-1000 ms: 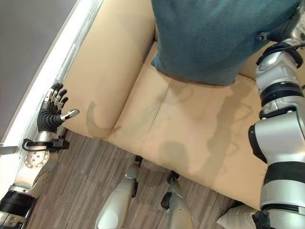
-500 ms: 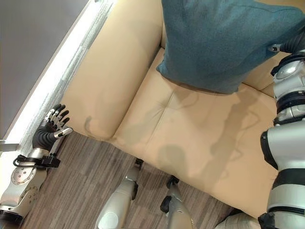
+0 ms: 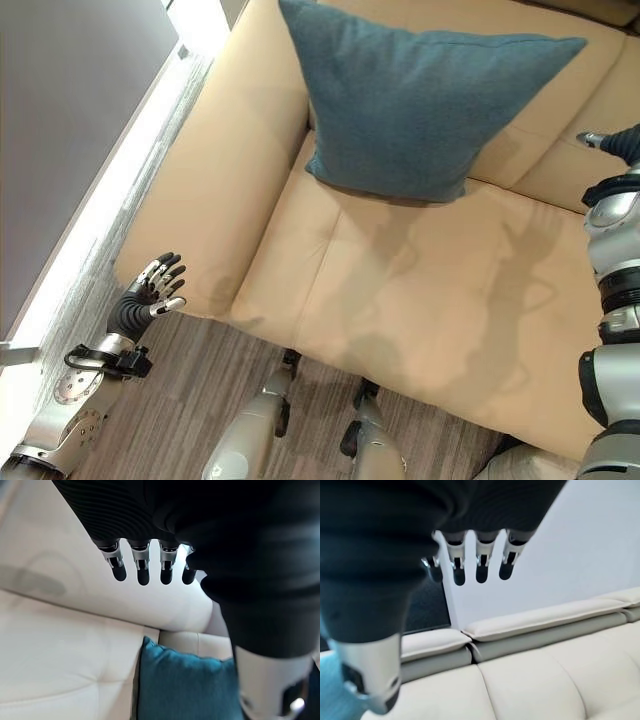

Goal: Pick up all the scattered cushions and arrange them neatly on the sofa.

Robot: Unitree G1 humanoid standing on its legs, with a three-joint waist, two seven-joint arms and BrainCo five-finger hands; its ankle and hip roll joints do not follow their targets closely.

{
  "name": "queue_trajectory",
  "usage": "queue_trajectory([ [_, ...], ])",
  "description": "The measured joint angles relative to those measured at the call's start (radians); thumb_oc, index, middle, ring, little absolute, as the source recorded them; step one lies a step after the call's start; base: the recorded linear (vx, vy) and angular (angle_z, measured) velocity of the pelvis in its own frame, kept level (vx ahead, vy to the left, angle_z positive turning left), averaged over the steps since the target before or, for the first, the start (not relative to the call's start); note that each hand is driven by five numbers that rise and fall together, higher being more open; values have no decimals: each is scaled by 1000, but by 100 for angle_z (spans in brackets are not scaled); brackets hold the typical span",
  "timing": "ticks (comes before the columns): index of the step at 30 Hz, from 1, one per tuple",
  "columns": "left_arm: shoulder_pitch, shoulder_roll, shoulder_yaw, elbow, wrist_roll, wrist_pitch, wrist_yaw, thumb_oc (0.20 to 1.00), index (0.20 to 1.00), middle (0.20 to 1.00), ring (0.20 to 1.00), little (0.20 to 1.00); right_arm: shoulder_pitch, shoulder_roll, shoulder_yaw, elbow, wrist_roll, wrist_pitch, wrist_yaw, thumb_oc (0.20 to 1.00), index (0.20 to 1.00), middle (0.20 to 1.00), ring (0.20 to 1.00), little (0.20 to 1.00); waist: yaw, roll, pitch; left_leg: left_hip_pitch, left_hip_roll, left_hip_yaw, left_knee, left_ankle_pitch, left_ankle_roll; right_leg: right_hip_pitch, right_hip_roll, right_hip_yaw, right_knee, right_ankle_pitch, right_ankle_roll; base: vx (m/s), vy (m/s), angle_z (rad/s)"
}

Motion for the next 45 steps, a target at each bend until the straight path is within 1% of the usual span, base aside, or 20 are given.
queue_trajectory([
  [5,41,-16,22,0,20,10,1,1000,1000,1000,1000,1000,262,90,-107,-141,-37,-11,15,1000,1000,1000,1000,1000,-25,5,-14,35,8,10,0,-7,4,31,7,1,0,-6,-4,18,-17,-4],
  [8,116,-49,48,12,57,27,2,1000,1000,1000,1000,1000,500,181,-132,-217,-36,-34,94,1000,1000,1000,1000,1000,-45,0,-30,73,18,10,0,-22,6,70,16,6,0,-18,-6,67,-67,-1],
  [10,116,-119,81,133,107,36,2,1000,1000,1000,1000,1000,671,262,-149,-269,-29,-84,180,1000,1000,1000,1000,1000,-42,-20,-34,146,20,8,-1,-29,11,145,18,2,0,-33,-5,43,-30,2],
  [12,148,-131,92,233,146,51,12,1000,1000,1000,1000,1000,702,302,-127,-221,-7,-100,240,1000,1000,1000,1000,1000,-70,-38,-60,181,24,15,-2,-53,5,176,21,1,0,-52,-4,55,-20,-7],
  [14,131,-200,124,421,212,71,24,1000,1000,1000,1000,1000,705,368,-141,-129,36,-109,299,1000,1000,1000,1000,1000,-93,-57,-84,226,26,20,-2,-63,6,219,24,4,-1,-62,-9,34,-8,-6],
  [17,105,-262,118,592,309,93,35,1000,1000,1000,1000,1000,716,407,-140,-47,53,-116,354,1000,1000,1000,1000,1000,-102,-74,-108,259,29,22,-2,-68,9,251,26,7,-4,-69,-10,25,-8,-3],
  [23,-34,-372,124,1136,513,118,83,1000,1000,1000,1000,1000,723,575,-21,249,43,-125,420,1000,1000,1000,1000,1000,-101,-72,-185,350,34,43,-7,-86,21,332,28,25,-6,-77,-16,9,-45,-7],
  [28,-23,-378,143,1197,565,136,88,1000,1000,1000,1000,1000,785,609,-15,331,42,-119,444,1000,1000,1000,1000,1000,-106,-55,-202,372,54,55,-7,-91,22,351,44,32,-5,-80,-24,14,-88,-6],
  [33,-33,-381,116,1200,600,138,88,1000,1000,1000,1000,1000,816,628,7,388,43,-115,461,1000,1000,1000,1000,1000,-101,-35,-186,376,110,55,-6,-91,22,376,104,29,-1,-101,-63,-153,-116,14],
  [34,-36,-389,114,1201,601,139,89,1000,1000,1000,1000,1000,816,622,8,391,43,-116,461,1000,1000,1000,1000,1000,-105,-23,-175,358,122,46,47,-66,-9,358,130,30,9,-110,-93,-260,-61,6],
  [35,-58,-389,115,1203,607,140,88,1000,1000,1000,1000,1000,799,625,10,394,43,-115,460,1000,1000,1000,1000,1000,-103,-49,-151,316,115,34,119,-65,-57,340,109,36,36,-114,-124,-190,19,-16],
  [36,-68,-391,113,1205,609,141,88,1000,1000,1000,1000,1000,780,631,15,400,44,-113,460,1000,1000,1000,1000,1000,-96,-82,-107,307,83,36,212,-95,-66,349,72,27,23,-97,-148,-262,51,-38],
  [37,-70,-398,112,1215,609,149,88,1000,1000,1000,1000,1000,776,629,18,410,44,-114,457,1000,1000,1000,1000,1000,-103,-99,-97,308,40,14,348,-179,-62,339,44,26,20,-79,-164,-272,111,-39],
  [38,-86,-411,112,1224,609,149,88,1000,1000,1000,1000,1000,768,628,17,423,45,-113,457,1000,1000,1000,1000,1000,-123,-88,-97,316,9,-35,458,-275,-48,339,35,28,3,-56,-162,-241,203,-31],
  [40,-113,-460,108,1221,608,149,88,1000,1000,1000,1000,1000,751,625,15,450,45,-100,458,1000,1000,1000,1000,1000,-147,-46,-80,389,-5,-91,477,-386,-40,315,39,69,6,-4,-131,-199,210,-47],
  [41,-121,-479,82,1221,608,148,87,1000,1000,1000,1000,1000,736,623,8,454,45,-96,458,1000,1000,1000,1000,1000,-157,-28,-81,422,-13,-124,416,-413,-35,296,38,83,9,9,-121,-156,172,-60],
  [42,-131,-495,60,1220,608,148,86,1000,1000,1000,1000,1000,722,620,1,459,45,-96,458,1000,1000,1000,1000,1000,-161,-14,-82,462,-8,-117,305,-418,-10,275,38,103,12,17,-112,-246,257,-49],
  [43,-152,-497,45,1221,608,146,87,1000,1000,1000,1000,1000,714,627,-2,472,45,-88,457,1000,1000,1000,1000,1000,-163,-16,-81,495,-12,-104,226,-400,45,257,21,119,19,25,-101,-269,269,-41],
  [44,-194,-479,32,1221,609,145,88,1000,1000,1000,1000,1000,715,659,-6,502,45,-82,456,1000,1000,1000,1000,1000,-183,-76,-75,499,-80,-67,207,-360,73,229,-44,142,24,48,-71,-283,277,-40],
  [45,-193,-471,16,1221,610,145,88,1000,1000,1000,1000,1000,709,667,-6,504,45,-78,456,1000,1000,1000,1000,1000,-178,-78,-80,477,-89,-55,199,-356,106,205,-56,156,41,33,-39,-253,216,-43],
])
